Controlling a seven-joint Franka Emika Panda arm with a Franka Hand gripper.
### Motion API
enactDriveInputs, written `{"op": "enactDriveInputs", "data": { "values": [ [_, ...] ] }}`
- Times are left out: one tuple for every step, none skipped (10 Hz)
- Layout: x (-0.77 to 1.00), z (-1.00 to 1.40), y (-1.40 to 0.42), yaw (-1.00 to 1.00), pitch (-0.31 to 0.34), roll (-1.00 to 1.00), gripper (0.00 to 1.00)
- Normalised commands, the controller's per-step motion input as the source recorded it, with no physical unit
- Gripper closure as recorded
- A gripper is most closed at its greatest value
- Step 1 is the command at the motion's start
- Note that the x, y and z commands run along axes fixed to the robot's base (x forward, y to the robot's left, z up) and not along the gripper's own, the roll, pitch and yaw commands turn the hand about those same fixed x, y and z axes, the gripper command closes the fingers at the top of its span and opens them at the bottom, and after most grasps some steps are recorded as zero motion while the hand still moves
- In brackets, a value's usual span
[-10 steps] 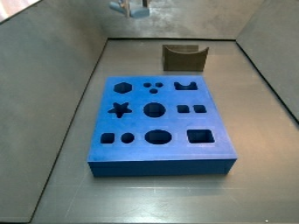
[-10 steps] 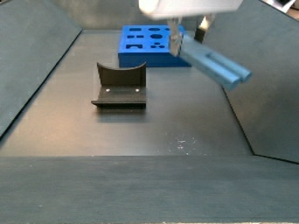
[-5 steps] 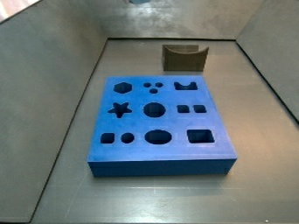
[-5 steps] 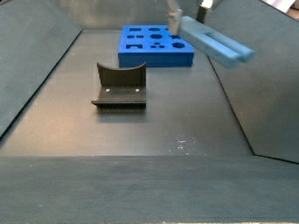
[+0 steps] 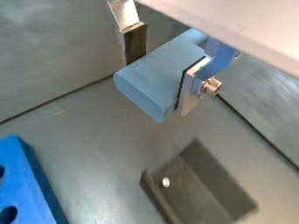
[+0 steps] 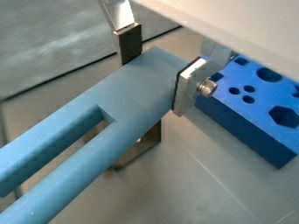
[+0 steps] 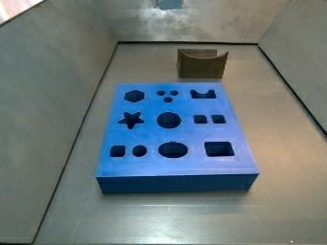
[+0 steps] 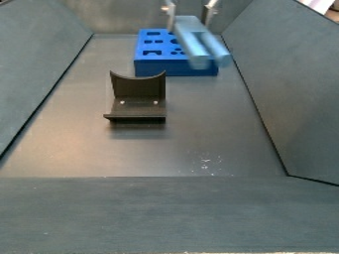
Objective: Pick up the square-circle object. Move up. Place the square-circle object on the fixture. Regrasp the square-circle object. Rotate the square-circle object. Move to above the board. Insert the square-circle object.
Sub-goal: Place the square-circle object on the fixture.
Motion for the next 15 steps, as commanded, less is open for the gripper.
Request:
{"op": "enactDriveInputs", "data": {
  "values": [
    [0.96,-0.04,-0.09,-0.91,0.009,0.08,1.00],
    [0.87,-0.04,-0.06,-0.74,0.019,0.08,1.00],
    [0.67,-0.03,-0.02,-0.37,0.044,0.08,1.00],
    [0.54,-0.02,-0.01,-0.20,0.061,0.08,1.00],
    [0.43,-0.02,0.00,-0.12,0.077,0.07,1.00],
    [0.29,-0.01,0.00,-0.07,0.098,0.07,1.00],
    [0.19,-0.01,0.00,-0.05,0.112,0.07,1.00],
    [0.60,0.07,-0.49,0.07,0.153,-1.00,1.00],
    [0.55,0.08,-0.47,0.07,0.152,-1.00,1.00],
    [0.44,0.03,-0.20,0.05,0.162,-1.00,1.00],
    [0.37,0.01,-0.10,0.04,0.164,-1.00,1.00],
    [0.30,0.00,-0.06,0.03,0.169,-1.00,1.00],
    [0.22,0.00,-0.02,0.02,0.175,-1.00,1.00],
    [0.12,-0.01,0.01,0.01,0.180,-1.00,1.00],
    [0.07,0.00,0.02,0.00,0.177,-1.00,1.00]
  ]
}}
